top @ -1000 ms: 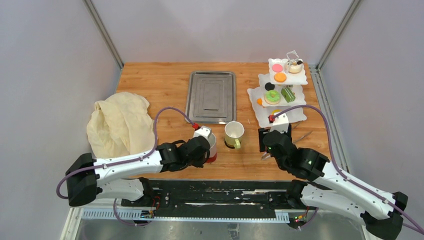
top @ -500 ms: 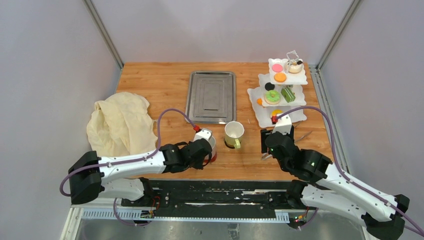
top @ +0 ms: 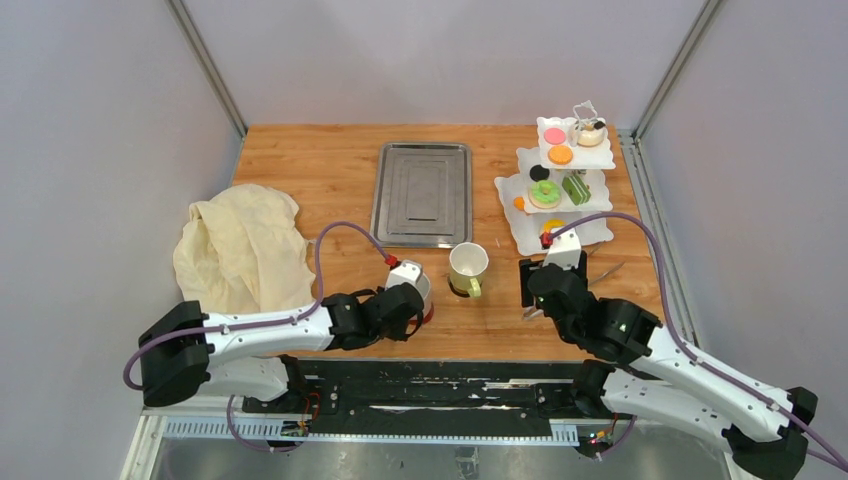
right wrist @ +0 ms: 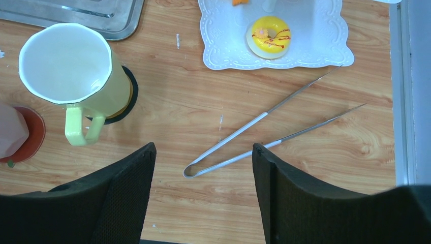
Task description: Serve the afternoon tea
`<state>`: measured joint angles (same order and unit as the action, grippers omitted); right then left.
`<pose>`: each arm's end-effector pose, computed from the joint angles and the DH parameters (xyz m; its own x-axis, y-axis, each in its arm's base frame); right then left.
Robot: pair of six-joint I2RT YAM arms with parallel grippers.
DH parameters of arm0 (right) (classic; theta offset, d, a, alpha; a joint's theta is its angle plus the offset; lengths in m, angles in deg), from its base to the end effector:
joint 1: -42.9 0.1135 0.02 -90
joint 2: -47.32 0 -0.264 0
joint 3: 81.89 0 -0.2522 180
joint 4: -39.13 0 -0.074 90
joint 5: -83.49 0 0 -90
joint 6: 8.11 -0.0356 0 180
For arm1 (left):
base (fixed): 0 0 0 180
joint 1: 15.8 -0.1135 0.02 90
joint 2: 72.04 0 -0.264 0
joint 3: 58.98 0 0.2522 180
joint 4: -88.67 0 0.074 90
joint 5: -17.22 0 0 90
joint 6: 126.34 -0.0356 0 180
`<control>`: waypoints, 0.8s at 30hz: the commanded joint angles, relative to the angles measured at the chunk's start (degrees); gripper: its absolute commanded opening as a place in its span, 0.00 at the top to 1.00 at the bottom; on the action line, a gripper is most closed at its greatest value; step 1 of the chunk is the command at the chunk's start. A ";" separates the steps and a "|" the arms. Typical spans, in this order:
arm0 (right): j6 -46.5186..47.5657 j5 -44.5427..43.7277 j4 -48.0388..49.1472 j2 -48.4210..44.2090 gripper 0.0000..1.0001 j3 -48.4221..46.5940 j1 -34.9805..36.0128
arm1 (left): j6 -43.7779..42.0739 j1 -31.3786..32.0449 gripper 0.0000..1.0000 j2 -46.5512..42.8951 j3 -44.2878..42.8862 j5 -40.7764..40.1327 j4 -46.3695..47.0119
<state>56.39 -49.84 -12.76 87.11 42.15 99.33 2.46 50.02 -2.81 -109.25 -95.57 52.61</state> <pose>0.0980 0.1035 0.2944 -0.4197 -0.0661 -0.9053 -0.1300 0.9914 -0.0121 0.1052 -0.2006 0.1909 -0.7316 0.2190 -0.6457 0.3743 0.9205 -0.1119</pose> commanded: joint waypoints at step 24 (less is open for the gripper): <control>13.67 17.90 -2.05 11.72 0.18 -23.35 -11.40 | -2.71 0.64 0.02 -18.56 -16.17 -2.00 -25.97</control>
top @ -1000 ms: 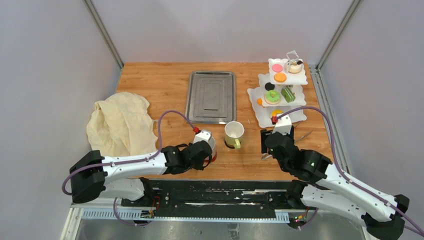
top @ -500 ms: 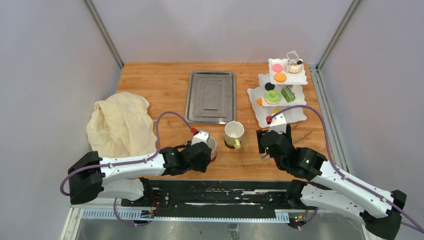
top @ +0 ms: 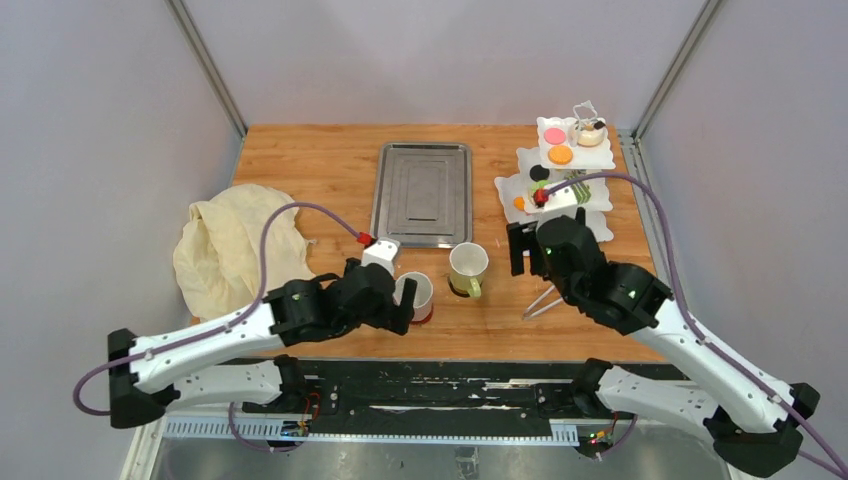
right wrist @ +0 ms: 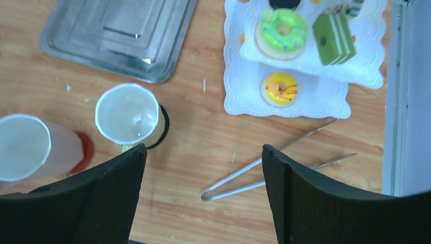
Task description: Serve the afternoon tea
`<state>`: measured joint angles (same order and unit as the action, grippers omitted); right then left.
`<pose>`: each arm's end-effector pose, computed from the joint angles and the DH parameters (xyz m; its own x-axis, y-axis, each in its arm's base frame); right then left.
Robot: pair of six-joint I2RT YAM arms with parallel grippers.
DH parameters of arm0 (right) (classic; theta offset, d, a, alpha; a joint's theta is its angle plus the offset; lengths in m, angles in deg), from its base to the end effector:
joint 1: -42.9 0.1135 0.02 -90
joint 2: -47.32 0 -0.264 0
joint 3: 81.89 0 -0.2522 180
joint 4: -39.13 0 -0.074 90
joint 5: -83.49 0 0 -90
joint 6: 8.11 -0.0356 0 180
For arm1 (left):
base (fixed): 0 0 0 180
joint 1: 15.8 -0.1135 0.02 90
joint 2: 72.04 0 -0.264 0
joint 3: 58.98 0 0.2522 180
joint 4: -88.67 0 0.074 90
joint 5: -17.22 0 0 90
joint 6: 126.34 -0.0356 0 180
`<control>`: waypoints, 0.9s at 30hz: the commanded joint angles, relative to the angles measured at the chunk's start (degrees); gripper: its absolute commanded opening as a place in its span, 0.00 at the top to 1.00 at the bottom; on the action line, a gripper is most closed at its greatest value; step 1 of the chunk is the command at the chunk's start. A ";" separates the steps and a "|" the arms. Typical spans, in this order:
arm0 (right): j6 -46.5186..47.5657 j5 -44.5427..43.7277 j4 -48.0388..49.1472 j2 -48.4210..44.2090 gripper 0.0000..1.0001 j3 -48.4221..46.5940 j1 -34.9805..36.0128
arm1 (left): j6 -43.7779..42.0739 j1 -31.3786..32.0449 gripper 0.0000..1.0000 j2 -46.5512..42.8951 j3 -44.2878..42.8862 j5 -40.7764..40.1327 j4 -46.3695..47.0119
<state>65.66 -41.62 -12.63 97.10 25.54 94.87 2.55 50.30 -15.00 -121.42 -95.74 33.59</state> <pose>0.1223 0.1231 0.3628 -0.3800 -0.1147 -0.9179 -0.2376 0.9711 -0.0230 0.0923 -0.1741 0.2773 -0.7047 0.1635 -0.6904 0.3817 0.9076 -0.1747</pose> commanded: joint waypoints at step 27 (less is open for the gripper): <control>-1.93 19.81 -13.21 5.40 0.15 -14.24 -31.31 | -9.72 -29.72 0.02 -0.79 -14.55 5.55 -0.81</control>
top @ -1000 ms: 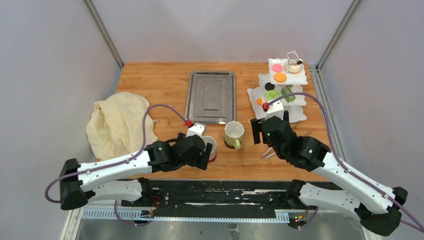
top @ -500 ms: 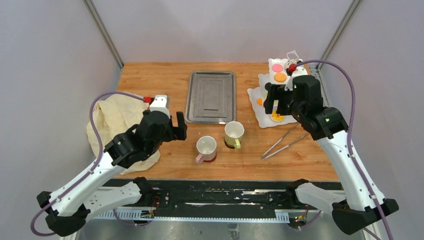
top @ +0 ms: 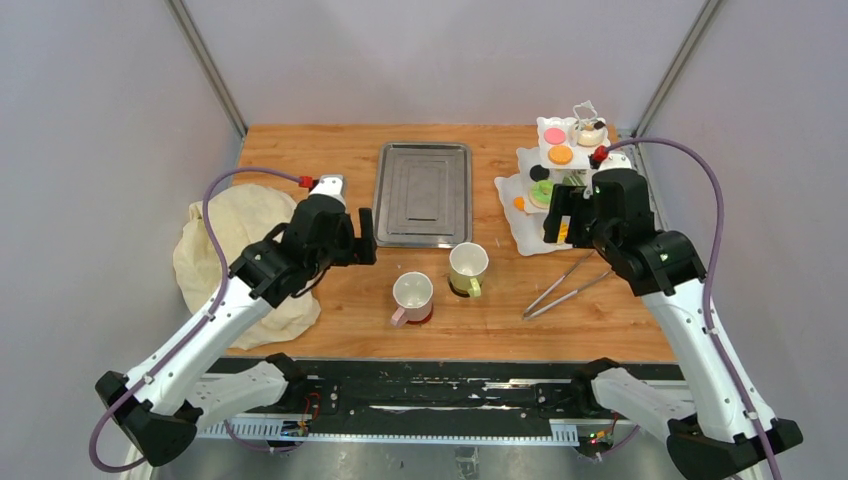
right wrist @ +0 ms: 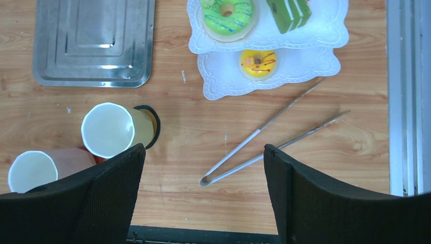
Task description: Serve the afternoon tea
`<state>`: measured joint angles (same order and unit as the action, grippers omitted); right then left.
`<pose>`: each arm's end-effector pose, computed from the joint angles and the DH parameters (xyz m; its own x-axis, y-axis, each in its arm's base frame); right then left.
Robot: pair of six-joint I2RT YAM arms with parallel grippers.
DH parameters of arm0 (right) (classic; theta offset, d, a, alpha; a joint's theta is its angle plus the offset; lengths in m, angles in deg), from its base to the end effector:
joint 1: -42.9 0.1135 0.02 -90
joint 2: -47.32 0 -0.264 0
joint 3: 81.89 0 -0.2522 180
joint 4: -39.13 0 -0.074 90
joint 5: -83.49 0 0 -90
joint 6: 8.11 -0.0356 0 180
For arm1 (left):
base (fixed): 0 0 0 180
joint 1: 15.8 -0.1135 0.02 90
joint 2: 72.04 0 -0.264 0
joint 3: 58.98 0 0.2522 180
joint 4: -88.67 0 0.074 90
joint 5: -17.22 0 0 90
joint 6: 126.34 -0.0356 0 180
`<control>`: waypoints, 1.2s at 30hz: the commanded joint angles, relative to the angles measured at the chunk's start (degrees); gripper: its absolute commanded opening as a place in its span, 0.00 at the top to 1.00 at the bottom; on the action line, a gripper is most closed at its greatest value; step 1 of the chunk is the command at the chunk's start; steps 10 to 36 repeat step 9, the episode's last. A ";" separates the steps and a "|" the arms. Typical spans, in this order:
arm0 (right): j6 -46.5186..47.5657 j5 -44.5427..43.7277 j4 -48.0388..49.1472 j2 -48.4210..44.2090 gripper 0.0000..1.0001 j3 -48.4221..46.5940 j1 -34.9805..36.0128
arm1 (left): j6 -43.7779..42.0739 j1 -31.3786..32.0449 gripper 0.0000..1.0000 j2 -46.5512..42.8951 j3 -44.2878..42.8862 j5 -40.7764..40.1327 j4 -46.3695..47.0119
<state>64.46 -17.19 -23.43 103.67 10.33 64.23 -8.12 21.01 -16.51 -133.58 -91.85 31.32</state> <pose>0.1721 0.0601 0.4084 -0.5223 0.1121 -0.8454 -0.0558 0.9847 0.1650 0.1618 -0.1066 0.3469 -0.6077 -0.1034 -0.7874 0.0835 0.9777 -0.1928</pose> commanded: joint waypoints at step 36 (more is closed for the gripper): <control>-1.76 -7.43 -2.50 -1.81 0.15 0.17 -0.67 | 3.08 -0.43 0.02 -1.80 -0.63 -0.78 2.77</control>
